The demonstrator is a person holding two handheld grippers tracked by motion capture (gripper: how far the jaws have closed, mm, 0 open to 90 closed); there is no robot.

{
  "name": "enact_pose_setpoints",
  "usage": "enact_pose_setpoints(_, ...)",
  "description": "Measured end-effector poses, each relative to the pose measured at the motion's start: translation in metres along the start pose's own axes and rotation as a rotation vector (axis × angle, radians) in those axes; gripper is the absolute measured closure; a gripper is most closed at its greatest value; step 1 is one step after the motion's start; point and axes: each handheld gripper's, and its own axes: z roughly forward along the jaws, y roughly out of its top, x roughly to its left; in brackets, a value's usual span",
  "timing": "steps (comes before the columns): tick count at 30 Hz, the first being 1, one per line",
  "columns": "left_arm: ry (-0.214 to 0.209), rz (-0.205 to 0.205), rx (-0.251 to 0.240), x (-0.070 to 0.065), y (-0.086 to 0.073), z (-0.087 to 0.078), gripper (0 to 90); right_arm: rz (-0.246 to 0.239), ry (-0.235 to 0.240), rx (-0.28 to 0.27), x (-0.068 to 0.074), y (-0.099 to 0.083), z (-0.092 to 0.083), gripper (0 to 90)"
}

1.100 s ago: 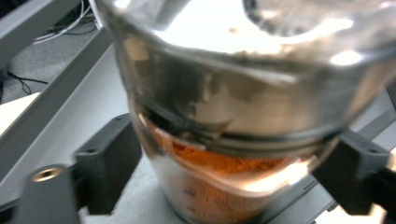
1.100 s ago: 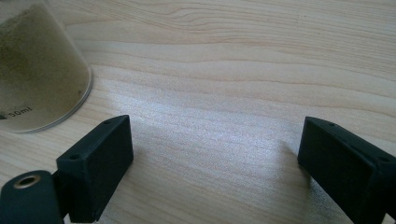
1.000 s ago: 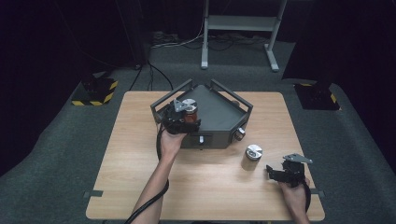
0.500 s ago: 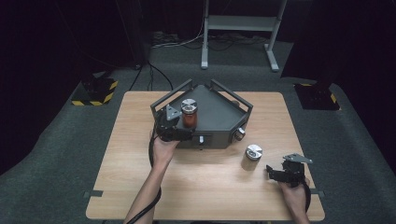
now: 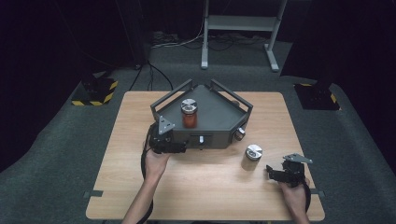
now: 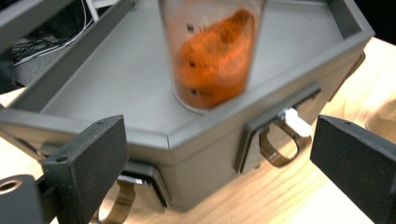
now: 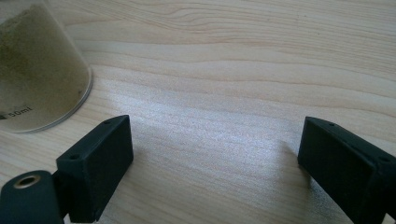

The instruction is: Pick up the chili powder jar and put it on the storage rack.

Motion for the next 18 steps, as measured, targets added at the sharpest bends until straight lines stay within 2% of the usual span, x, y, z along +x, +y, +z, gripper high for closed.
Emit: enact_pose_setpoints(18,-0.021,-0.010,0.041,-0.003,-0.029,0.001,4.4,0.000,0.000,0.000,0.000,0.000,0.000,10.3)
